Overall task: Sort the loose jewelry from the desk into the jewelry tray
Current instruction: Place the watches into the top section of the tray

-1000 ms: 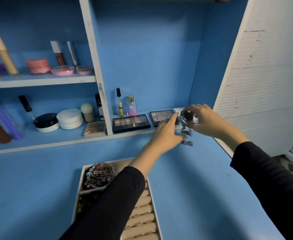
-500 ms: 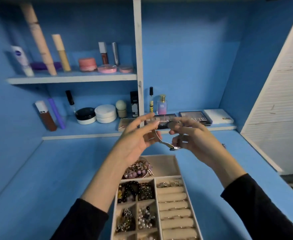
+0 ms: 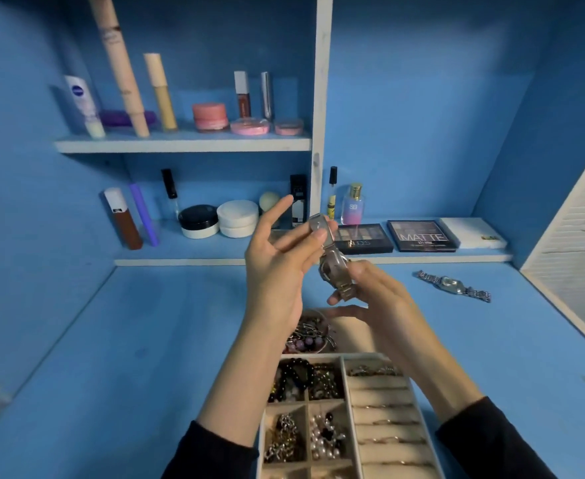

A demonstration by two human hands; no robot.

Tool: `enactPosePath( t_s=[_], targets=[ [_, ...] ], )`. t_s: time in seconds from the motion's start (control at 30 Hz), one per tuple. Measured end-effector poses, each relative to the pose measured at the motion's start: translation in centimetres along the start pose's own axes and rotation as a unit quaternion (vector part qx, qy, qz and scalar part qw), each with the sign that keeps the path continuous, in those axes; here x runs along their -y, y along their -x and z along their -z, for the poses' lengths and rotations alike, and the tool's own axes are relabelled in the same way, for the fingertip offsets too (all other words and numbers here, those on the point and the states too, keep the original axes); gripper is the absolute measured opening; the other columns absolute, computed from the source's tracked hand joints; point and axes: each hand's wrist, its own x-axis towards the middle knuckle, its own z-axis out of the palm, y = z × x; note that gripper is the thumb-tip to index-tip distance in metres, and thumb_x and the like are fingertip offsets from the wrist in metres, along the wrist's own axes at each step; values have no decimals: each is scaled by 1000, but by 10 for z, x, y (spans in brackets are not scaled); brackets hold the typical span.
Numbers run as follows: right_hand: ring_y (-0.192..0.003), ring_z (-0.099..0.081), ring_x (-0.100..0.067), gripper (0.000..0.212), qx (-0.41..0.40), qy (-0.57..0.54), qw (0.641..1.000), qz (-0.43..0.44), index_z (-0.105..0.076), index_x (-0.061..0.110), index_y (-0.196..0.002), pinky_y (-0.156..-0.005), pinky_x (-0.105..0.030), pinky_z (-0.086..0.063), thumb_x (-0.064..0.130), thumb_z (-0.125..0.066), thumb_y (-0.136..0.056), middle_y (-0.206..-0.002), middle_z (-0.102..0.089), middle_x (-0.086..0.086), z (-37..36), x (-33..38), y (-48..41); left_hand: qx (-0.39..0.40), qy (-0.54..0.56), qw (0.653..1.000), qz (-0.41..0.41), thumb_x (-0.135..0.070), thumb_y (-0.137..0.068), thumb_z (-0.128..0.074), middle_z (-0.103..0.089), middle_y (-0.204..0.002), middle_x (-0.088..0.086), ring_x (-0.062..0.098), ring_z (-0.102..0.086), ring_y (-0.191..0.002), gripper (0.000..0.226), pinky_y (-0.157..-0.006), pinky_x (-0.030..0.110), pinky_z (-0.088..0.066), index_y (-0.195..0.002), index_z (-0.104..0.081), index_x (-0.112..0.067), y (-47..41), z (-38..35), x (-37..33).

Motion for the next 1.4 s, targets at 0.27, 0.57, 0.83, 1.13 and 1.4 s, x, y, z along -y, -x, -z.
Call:
enactPosePath(
  t_s=[0.27,0.57,0.83,1.13,1.4],
  targets=[
    [-84,-57,-8,21,-62,110,987,94,-69,8,-80,-72,-8,-41,28,-71,-74,-100,-63,-8,3,-1,3,-47,-87,994,-43,7,-76,-67,-73,-84,7,17,-67,-82,47,-85,31,-53,-110,-61,-25,-1,13,7],
    [-62,-61,-7,7,-79,66,980,172,-68,9,-82,-61,-14,-47,13,-62,-81,-67,-69,3,0,6,4,57,-126,990,8,3,-83,-60,-69,-89,16,18,-63,-85,37,-87,32,-52,-109,-63,-23,6,6,18],
    [-49,-52,-4,23,-195,188,945,183,-63,14,-64,-51,-15,-40,34,-72,-70,-53,-64,5,2,5,4,90,-134,987,22,-1,-82,-64,-72,-89,17,27,-67,-95,43,-92,35,-51,-117,-57,-25,13,2,22],
    [-68,-55,-14,6,-161,212,950,161,-68,32,-74,-65,-30,-43,37,-72,-75,-70,-63,8,2,0,2,64,-158,985,28,-4,-78,-68,-74,-85,9,10,-69,-80,48,-65,2,-43,-118,-53,-25,12,3,19],
    [-60,-61,-10,16,-53,75,993,81,-63,-3,-82,-62,-12,-44,13,-61,-84,-68,-66,-8,12,15,7,45,-349,933,-79,-24,-86,-62,-70,-69,-4,-2,-58,-62,12,-65,29,-46,-95,-69,-25,10,12,17]
  ],
)
